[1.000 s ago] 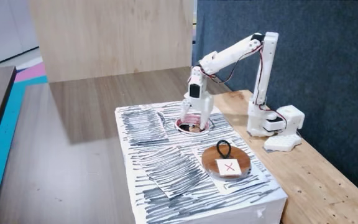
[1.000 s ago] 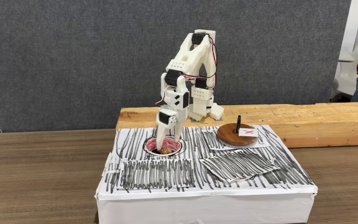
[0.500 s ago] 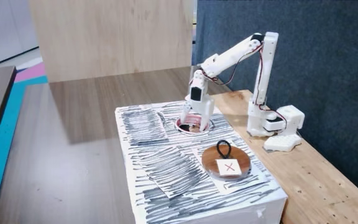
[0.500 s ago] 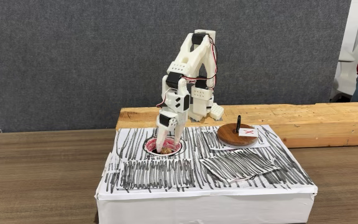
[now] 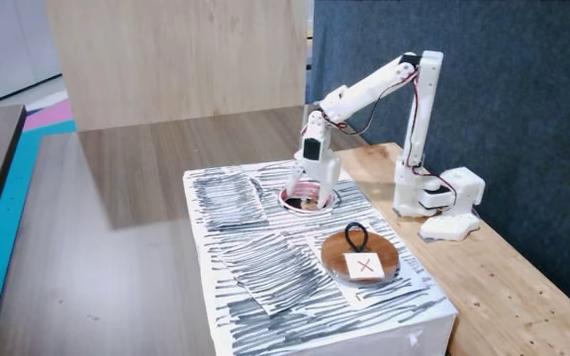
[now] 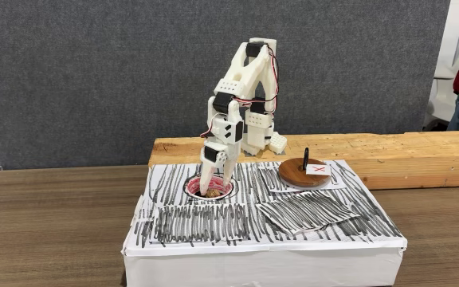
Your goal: Pick the brown debris from the hole.
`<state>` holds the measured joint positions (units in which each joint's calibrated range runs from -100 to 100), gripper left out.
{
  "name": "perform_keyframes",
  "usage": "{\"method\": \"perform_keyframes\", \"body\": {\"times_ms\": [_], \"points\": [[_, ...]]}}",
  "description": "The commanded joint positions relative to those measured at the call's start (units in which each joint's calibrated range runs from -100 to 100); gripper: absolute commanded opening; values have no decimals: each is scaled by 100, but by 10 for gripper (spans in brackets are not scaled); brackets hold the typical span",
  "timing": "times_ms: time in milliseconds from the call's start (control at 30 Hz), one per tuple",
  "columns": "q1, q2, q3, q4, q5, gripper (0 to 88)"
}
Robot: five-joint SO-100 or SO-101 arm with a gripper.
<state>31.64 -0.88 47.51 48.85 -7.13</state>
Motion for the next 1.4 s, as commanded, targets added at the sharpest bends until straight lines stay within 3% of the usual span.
{"method": "perform_keyframes", "body": {"times_ms": [0,167,433,833,967,1133,1367], "points": [[-35,-121,-8,-42,6,294],[-28,147,-8,-185,-41,292],[-21,742,10,-1308,-41,292],[16,758,19,-1442,-46,289],[23,758,19,-1434,-46,224],[23,758,19,-1451,-46,16],[23,750,19,-1434,-46,12]]}}
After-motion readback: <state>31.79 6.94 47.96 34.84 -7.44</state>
